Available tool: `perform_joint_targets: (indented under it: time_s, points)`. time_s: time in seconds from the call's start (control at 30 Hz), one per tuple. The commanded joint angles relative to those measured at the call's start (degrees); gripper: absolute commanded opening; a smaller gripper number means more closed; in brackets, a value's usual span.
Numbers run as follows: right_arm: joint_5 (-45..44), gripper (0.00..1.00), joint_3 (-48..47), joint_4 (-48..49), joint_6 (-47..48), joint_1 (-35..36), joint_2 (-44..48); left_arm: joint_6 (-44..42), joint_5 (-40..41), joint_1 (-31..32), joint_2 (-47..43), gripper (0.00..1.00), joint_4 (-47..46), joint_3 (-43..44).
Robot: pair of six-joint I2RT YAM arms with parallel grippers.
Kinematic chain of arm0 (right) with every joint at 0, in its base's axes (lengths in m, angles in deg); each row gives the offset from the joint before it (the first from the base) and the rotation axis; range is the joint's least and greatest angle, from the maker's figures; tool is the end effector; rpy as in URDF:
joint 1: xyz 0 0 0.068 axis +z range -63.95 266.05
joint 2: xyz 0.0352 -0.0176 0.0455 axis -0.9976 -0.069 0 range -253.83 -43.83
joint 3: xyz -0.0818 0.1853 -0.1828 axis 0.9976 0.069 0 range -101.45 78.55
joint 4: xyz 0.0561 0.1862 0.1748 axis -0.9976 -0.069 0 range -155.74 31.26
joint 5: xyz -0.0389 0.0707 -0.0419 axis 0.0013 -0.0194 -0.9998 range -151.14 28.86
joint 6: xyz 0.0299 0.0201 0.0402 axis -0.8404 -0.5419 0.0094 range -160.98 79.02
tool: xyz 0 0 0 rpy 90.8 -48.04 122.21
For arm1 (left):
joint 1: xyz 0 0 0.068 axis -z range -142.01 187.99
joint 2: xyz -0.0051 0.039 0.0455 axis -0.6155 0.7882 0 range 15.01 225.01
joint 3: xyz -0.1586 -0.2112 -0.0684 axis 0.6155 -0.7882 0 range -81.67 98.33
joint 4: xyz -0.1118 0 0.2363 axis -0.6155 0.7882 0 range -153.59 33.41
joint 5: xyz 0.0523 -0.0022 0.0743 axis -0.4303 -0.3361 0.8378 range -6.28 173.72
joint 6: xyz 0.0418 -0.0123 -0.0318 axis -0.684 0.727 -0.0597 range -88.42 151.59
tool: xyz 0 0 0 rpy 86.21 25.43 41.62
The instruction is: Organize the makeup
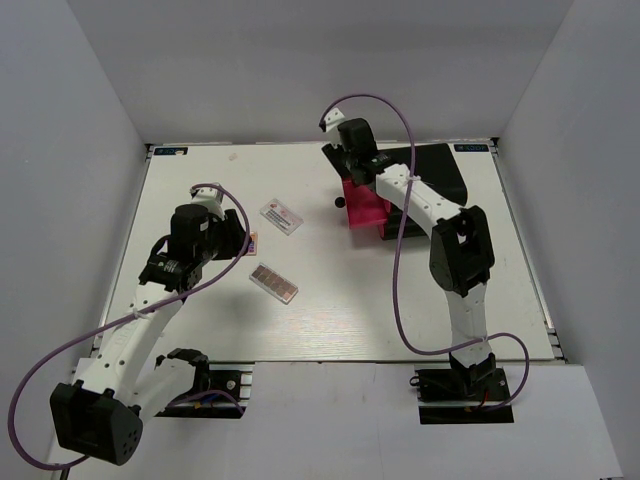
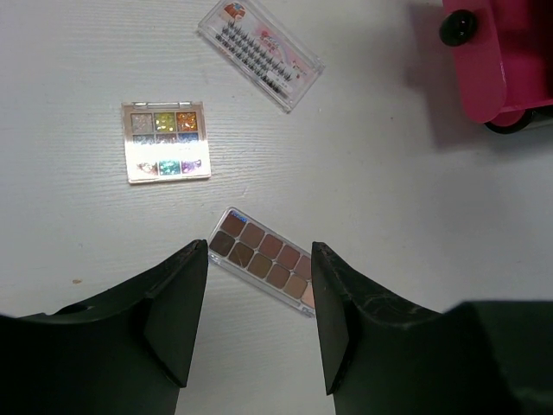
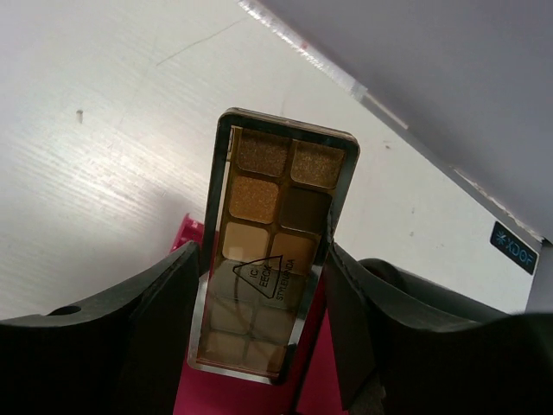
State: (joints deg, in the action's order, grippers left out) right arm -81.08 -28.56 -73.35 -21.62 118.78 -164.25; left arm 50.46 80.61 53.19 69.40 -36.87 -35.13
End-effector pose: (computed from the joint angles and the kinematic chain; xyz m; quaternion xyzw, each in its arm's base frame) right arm 0.4280 0.2606 0.2927 -0.2904 0.7974 -0.0881 0.5216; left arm 0.1995 -0.0563 0.2920 -0.0157 0.8849 -0.1592 0.4375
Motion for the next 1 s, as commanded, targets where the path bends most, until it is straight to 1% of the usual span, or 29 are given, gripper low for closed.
perform_joint_targets:
  time_s: [0.0, 0.27, 0.43, 0.57, 0.63, 0.67, 0.73, 0.77, 0.8, 0.83, 0.97]
  points:
    - [3.8, 0.24, -2.6, -3.0, 1.3, 0.0, -1.0, -0.6, -0.8, -0.2, -0.3, 0.61, -0.7, -0.1]
    - [3.8, 0.25, -5.9, -9.1, 0.0, -0.6, -2.4, -0.8, -1.0, -0.2, -0.3, 0.61, -0.8, -0.2]
    - [2.4, 0.26, -4.5, -10.4, -1.2, -0.8, -1.6, -0.8, -1.3, -0.2, -0.3, 0.61, -0.9, -0.2]
    - [2.5, 0.29, -3.5, -11.1, -1.6, -1.0, -0.7, -0.8, -1.4, -0.2, -0.3, 0.61, -0.9, -0.2]
    - [3.1, 0.33, -3.5, -11.9, -2.0, -0.9, -0.3, -0.7, -1.3, -0.2, -0.3, 0.61, -0.8, -0.2]
    - [3.1, 0.4, -3.4, -12.1, -2.0, -1.1, -0.2, -0.8, -1.4, -0.2, -0.3, 0.61, -0.9, -0.3]
    - [3.9, 0.49, -3.4, -13.0, -2.3, -0.9, 0.2, -0.7, -1.5, -0.2, -0.3, 0.61, -0.9, -0.3]
    - [4.1, 0.58, -3.5, -13.2, -2.6, -1.0, 0.4, -0.7, -1.5, -0.2, -0.3, 0.61, -1.0, -0.3]
    - [4.3, 0.63, -3.5, -13.5, -2.6, -1.0, 0.5, -0.8, -1.5, -0.2, -0.3, 0.61, -1.0, -0.3]
    - [5.0, 0.66, -3.5, -13.9, -2.7, -1.1, 0.9, -0.8, -1.5, -0.2, -0.1, 0.61, -1.0, -0.3]
    - [6.8, 0.68, -3.6, -15.1, -3.3, -0.9, 2.1, -0.7, -1.5, -0.2, -0.1, 0.62, -1.0, -0.3]
